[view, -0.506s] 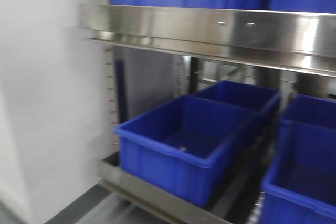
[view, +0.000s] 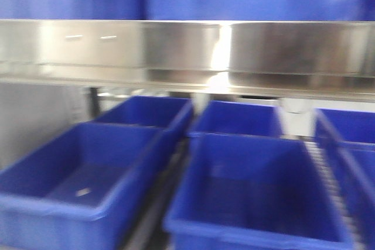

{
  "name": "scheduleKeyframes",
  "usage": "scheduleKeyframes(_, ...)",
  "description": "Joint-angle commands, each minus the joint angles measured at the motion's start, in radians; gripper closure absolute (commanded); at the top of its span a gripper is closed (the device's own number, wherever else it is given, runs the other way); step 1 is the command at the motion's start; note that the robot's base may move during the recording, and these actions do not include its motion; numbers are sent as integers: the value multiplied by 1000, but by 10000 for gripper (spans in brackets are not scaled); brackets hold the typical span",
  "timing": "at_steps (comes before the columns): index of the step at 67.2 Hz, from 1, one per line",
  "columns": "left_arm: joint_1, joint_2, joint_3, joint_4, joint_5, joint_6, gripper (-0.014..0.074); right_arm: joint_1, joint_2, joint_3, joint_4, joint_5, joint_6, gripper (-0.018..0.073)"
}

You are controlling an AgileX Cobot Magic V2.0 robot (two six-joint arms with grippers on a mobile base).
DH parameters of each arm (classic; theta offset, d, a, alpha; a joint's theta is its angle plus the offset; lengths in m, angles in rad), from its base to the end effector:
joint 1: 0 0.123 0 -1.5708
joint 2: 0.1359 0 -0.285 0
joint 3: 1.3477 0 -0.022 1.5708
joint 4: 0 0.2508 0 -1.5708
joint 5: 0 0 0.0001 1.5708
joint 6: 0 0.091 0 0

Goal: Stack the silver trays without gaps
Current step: 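Move the held tray over the silver tray on the shelf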

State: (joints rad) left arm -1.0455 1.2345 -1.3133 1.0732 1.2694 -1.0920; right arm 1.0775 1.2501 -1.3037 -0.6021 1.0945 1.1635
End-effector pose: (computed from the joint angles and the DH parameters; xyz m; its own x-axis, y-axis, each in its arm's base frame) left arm 0.1766 -0.1524 0.4290 -0.4101 0.1024 -0.9063 -0.0517 0.9895 0.1352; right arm 0.1556 0.1927 0.3999 -0.6965 0.0854 -0.7125 -0.1231 0.9639 0.2359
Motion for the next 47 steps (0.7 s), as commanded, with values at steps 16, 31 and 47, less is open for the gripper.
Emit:
scheduleKeyframes(16, -13, 9, -3, -17, -109, -10, 614, 11, -4, -9, 3, -212, -14, 574)
scheduleKeyframes(31, -13, 9, -3, -17, -109, -10, 614, 11, -4, -9, 3, -212, -14, 574)
scheduleKeyframes(47, -13, 9, -3, -17, -109, -10, 614, 11, -4, -9, 3, -212, -14, 574)
